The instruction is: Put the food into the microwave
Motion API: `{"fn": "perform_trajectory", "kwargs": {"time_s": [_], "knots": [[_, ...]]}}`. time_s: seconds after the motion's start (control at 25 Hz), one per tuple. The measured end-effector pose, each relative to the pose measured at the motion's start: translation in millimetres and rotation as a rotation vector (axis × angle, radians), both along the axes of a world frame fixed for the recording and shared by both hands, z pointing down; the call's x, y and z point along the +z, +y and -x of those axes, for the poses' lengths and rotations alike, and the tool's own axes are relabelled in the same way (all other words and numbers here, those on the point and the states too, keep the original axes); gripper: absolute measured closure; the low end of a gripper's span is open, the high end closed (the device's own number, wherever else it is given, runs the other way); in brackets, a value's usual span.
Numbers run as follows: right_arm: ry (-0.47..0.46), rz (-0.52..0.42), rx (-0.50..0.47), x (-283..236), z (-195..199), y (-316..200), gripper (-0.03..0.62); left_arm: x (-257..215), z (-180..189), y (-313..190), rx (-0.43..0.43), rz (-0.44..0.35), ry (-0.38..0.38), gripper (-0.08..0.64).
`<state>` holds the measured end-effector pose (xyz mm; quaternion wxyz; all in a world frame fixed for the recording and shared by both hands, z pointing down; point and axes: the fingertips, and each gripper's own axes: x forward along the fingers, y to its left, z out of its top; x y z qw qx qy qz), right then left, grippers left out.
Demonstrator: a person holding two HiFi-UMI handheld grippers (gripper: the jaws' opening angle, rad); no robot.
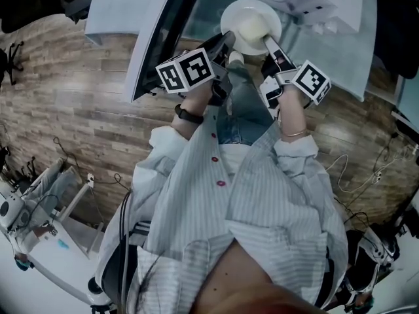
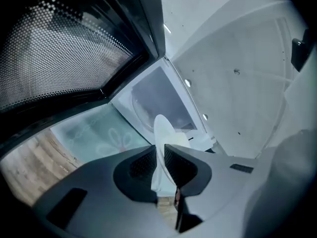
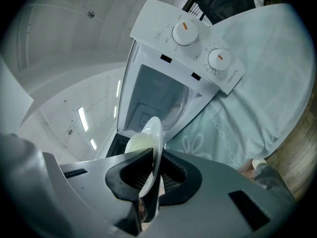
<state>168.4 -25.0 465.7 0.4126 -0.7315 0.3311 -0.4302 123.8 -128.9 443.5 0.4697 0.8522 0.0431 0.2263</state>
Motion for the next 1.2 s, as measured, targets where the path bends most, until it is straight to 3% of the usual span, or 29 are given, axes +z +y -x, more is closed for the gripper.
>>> {"fn": "perform_trajectory", "kwargs": {"time_s": [0.2,1.2], "knots": [[0.017,-0.022,-0.015,8,-22,-6,0.543,12,-22,-1,0.010,-0.003,-0.026,0.517],[0.098,0.144,-0.001,51,-106,-30,0.522,62,-110,-28,-0.017,-0.066,-0.098,0.505]]}}
